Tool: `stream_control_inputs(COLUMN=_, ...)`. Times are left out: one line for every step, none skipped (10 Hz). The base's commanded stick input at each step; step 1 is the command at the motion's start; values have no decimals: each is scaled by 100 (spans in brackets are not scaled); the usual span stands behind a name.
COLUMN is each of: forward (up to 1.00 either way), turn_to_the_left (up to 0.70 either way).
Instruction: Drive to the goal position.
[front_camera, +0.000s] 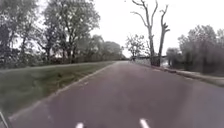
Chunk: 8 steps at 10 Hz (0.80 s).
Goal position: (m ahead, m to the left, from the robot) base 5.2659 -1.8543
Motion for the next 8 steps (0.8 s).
stream_control_inputs(forward=70, turn_to_the_left=0)
stream_control_inputs(forward=70, turn_to_the_left=0)
stream_control_inputs(forward=70, turn_to_the_left=0)
stream_control_inputs(forward=70, turn_to_the_left=0)
stream_control_inputs(forward=70, turn_to_the_left=0)
stream_control_inputs(forward=70, turn_to_the_left=0)
stream_control_inputs(forward=70, turn_to_the_left=0)
stream_control_inputs(forward=70, turn_to_the_left=0)
